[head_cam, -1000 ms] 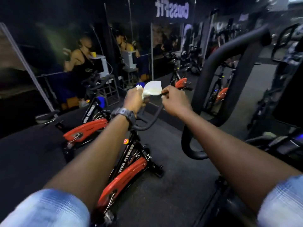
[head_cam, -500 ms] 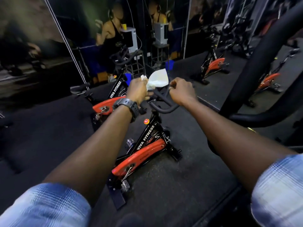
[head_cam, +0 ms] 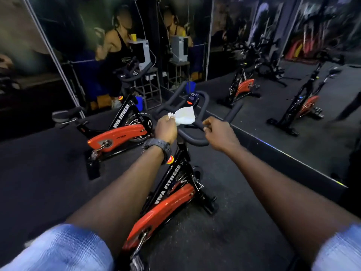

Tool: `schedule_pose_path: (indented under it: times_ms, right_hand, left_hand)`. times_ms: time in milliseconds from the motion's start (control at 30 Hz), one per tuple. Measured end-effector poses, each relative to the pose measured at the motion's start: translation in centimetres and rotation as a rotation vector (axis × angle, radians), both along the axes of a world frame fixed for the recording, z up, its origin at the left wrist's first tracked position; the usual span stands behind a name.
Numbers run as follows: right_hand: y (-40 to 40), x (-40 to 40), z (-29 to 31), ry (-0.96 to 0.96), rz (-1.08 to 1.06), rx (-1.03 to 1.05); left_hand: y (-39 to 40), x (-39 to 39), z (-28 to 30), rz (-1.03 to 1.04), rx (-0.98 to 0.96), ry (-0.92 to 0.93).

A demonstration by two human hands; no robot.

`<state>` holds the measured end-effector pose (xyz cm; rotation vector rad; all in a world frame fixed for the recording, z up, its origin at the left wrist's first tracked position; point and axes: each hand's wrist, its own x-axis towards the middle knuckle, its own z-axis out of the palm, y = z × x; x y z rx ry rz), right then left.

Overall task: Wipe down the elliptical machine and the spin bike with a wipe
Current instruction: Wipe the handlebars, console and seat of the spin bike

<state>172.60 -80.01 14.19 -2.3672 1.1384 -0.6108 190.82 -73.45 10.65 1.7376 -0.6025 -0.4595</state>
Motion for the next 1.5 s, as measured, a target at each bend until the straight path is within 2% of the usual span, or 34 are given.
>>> schedule_pose_path:
  times_ms: [167, 233, 367, 467, 567, 667, 767, 833, 967, 1067, 1133, 1233, 1300, 1400, 1500]
  right_hand:
    - [-4.0, 9.1, -10.9, 0.047, -0.026, -0.095]
    - [-3.9, 10.6, -13.4, 0.141, -0.041, -0.075]
    - [-5.2, 12.2, -11.0, 0.214, -0.072, -0.092]
    - [-7.2, 12.6, -10.8, 0.424, -0.106, -0.097]
    - [-8.2, 12.7, -12.2, 0.579, -0.073, -0.048]
    - [-9.4, 12.4, -12.9, 0.613, 0.000, -0.053]
    - [-11.3, 11.9, -13.3, 0.639, 0.047, -0.055]
    - [-12.2, 11.8, -13.5, 0.647, 0.054, -0.045]
    - [-13.0, 11.4, -13.1, 0.657, 0.157, -0.090]
    - [-13.6, 10.9, -13.9, 0.529, 0.175, -0.079]
    - [-13.9, 10.6, -14.5, 0.417, 0.196, -0.056]
    - [-14.4, 9.5, -15.3, 0.255, 0.131, -0.050]
    - [-14.7, 8.2, -15.9, 0.334, 0.062, -0.216]
    - [-14.3, 7.1, -17.3, 0.362, 0.074, -0.402]
    - [-13.3, 7.0, -19.0, 0.238, 0.055, -0.366]
  left_hand:
    - [-1.6, 6.0, -6.5, -0.117, -0.027, -0.145]
    - [-1.8, 7.0, -8.3, -0.168, -0.066, -0.107]
    - [-2.6, 9.2, -8.6, -0.175, -0.095, 0.016]
    - [-4.0, 11.0, -8.2, -0.187, -0.105, 0.018]
    - [-5.8, 11.4, -8.2, -0.246, -0.064, -0.119]
    - [-8.2, 11.0, -9.2, -0.289, 0.046, -0.294]
    - [-10.8, 9.7, -12.3, -0.520, 0.106, -0.614]
    - [-12.2, 9.4, -14.9, -0.619, 0.274, -0.918]
    - [-14.4, 11.2, -15.6, -0.549, 0.363, -1.188]
    - [-15.1, 13.2, -15.0, -0.404, 0.374, -1.062]
    - [-14.5, 13.0, -16.2, -0.364, 0.220, -1.209]
    - [-14.5, 10.8, -18.1, -0.626, -0.137, -1.507]
    - [-14.9, 9.6, -17.6, -0.740, -0.202, -1.563]
    - [-15.6, 10.7, -16.2, -0.706, -0.102, -1.633]
    - [-15.7, 12.9, -15.3, -0.503, 0.079, -1.517]
